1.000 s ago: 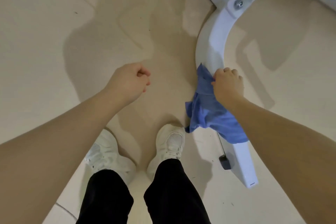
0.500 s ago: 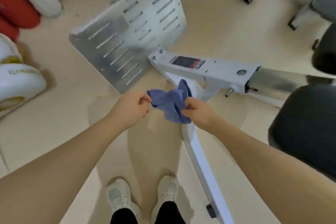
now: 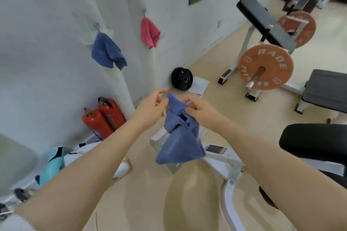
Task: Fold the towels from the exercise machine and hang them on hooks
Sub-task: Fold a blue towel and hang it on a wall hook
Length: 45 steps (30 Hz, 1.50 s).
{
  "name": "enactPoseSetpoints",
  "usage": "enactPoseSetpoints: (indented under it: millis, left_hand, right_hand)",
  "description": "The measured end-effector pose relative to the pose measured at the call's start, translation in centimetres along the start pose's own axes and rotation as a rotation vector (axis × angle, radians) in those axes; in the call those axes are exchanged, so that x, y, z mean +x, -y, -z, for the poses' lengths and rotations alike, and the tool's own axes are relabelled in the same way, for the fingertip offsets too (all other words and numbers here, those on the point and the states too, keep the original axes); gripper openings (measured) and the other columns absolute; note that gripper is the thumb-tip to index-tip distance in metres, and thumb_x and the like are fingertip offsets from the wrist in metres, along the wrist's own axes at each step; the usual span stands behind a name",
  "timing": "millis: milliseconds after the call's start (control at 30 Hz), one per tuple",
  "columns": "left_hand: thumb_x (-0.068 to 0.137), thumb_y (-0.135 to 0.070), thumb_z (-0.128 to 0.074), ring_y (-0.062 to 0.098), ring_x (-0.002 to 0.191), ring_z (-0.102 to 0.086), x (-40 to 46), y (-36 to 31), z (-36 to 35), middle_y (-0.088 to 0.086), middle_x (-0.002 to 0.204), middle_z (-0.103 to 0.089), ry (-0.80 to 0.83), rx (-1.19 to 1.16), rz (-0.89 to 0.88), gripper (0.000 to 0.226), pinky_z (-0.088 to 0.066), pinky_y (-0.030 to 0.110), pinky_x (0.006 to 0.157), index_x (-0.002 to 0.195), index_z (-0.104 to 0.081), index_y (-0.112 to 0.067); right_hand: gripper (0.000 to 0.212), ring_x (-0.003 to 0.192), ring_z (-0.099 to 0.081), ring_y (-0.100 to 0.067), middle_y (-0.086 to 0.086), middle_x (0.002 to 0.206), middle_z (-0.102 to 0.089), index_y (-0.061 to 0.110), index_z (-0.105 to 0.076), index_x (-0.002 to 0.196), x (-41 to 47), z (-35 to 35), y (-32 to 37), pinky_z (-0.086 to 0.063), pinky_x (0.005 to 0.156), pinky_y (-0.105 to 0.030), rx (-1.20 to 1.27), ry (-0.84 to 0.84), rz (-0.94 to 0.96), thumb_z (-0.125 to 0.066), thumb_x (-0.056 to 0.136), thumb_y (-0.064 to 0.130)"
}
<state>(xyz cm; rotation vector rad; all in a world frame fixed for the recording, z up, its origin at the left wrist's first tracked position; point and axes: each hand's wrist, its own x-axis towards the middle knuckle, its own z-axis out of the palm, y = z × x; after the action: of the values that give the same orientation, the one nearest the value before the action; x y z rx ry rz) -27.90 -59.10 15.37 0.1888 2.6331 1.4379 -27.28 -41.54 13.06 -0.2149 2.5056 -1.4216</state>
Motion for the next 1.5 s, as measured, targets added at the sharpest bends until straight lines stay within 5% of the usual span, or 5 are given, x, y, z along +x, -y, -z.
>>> enactPoseSetpoints:
  millis: [500,833,1200,1367,1500]
  left_hand:
    - [0.092,-0.013,-0.051,-0.001,0.047,-0.041,-5.0,-6.2,2.5,-0.005,0.057,-0.046,0.09,-0.052,-0.189,0.011,-0.034,0.007,0.045,0.1,-0.058,-0.017]
    - [0.088,0.009,-0.04,0.007,0.08,-0.065,1.4,-8.8,1.3,-0.001,0.087,-0.065,-0.119,-0.619,-0.04,0.034,-0.053,0.022,0.082,0.093,-0.06,-0.019]
    - [0.079,0.005,-0.057,0.011,0.092,-0.047,9.2,-10.1,2.0,0.007,0.104,-0.057,-0.307,0.266,-0.365,0.03,-0.034,0.0,0.075,0.108,-0.06,-0.002]
    - [0.094,-0.015,-0.05,0.008,0.06,-0.039,11.4,-10.8,2.7,-0.004,0.064,-0.041,-0.565,0.226,-0.302,0.035,-0.032,0.015,0.06,0.06,-0.047,-0.016]
    - [0.098,-0.022,-0.04,0.013,0.082,-0.047,13.3,-10.8,3.6,-0.005,0.08,-0.048,-0.715,-0.149,-0.079,0.02,-0.036,0.021,0.078,0.087,-0.055,-0.015]
  right_hand:
    - [0.008,0.081,-0.055,-0.016,-0.009,0.084,-0.06,0.014,-0.059,0.086,-3.4,1.5,6.7,-0.044,0.078,-0.032,0.11,-0.104,0.104,-0.055,0.086,0.006]
    - [0.022,0.083,-0.052,-0.016,-0.004,0.087,-0.058,0.01,-0.059,0.094,1.5,3.6,6.7,-0.042,0.074,-0.027,0.549,-0.201,0.192,-0.046,0.088,0.027]
    - [0.012,0.064,-0.041,-0.015,-0.003,0.067,-0.047,0.012,-0.053,0.074,9.6,8.0,5.5,-0.033,0.057,-0.025,0.095,-0.135,0.244,-0.052,0.087,0.013]
    - [0.024,0.057,-0.038,-0.016,-0.005,0.063,-0.044,0.006,-0.048,0.069,12.1,9.8,3.1,-0.033,0.053,-0.024,-0.054,-0.042,0.202,-0.06,0.084,0.021]
    - [0.029,0.064,-0.046,-0.018,-0.008,0.07,-0.051,-0.004,-0.054,0.079,13.7,10.9,0.4,-0.037,0.06,-0.028,-0.217,0.047,0.076,-0.059,0.086,0.023]
